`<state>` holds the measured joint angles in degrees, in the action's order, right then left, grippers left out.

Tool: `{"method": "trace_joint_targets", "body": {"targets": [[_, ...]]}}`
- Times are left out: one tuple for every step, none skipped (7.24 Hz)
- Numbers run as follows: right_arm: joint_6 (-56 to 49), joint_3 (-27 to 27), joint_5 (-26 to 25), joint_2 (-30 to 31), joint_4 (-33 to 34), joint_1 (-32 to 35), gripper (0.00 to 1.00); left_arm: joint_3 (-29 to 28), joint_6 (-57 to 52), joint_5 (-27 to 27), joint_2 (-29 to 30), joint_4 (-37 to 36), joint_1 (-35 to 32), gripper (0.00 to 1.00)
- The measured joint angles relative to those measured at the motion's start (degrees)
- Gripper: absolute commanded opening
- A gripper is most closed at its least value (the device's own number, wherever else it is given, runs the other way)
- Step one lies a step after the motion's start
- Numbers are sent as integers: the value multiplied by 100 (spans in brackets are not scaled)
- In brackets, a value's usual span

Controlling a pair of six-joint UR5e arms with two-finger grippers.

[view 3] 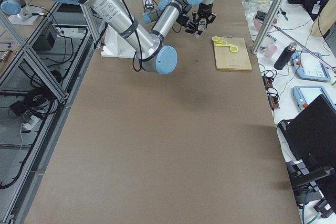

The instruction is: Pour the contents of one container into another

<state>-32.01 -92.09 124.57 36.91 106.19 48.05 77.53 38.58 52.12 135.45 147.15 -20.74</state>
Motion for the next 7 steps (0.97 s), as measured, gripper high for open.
{"method": "trace_joint_targets", "body": {"targets": [[-23,0,-9,-8,55,-5,0,1,0,-5,2,-1,0,0],[-81,0,-20,-11,109,-6,0,1,1,-7,3,-1,0,0],[-167,-1,-33,-15,171,-5,0,-1,0,-10,10,-2,0,0],[-253,-4,-41,-23,236,-1,0,-1,1,-14,20,-3,0,0],[-316,-12,-46,-34,289,7,0,-3,-6,-14,39,-12,0,0],[-363,-46,-40,-37,309,25,0,-7,-17,-11,65,-24,0,0],[-400,-120,-14,-26,310,50,0,-8,-23,-9,87,-31,0,0]]}}
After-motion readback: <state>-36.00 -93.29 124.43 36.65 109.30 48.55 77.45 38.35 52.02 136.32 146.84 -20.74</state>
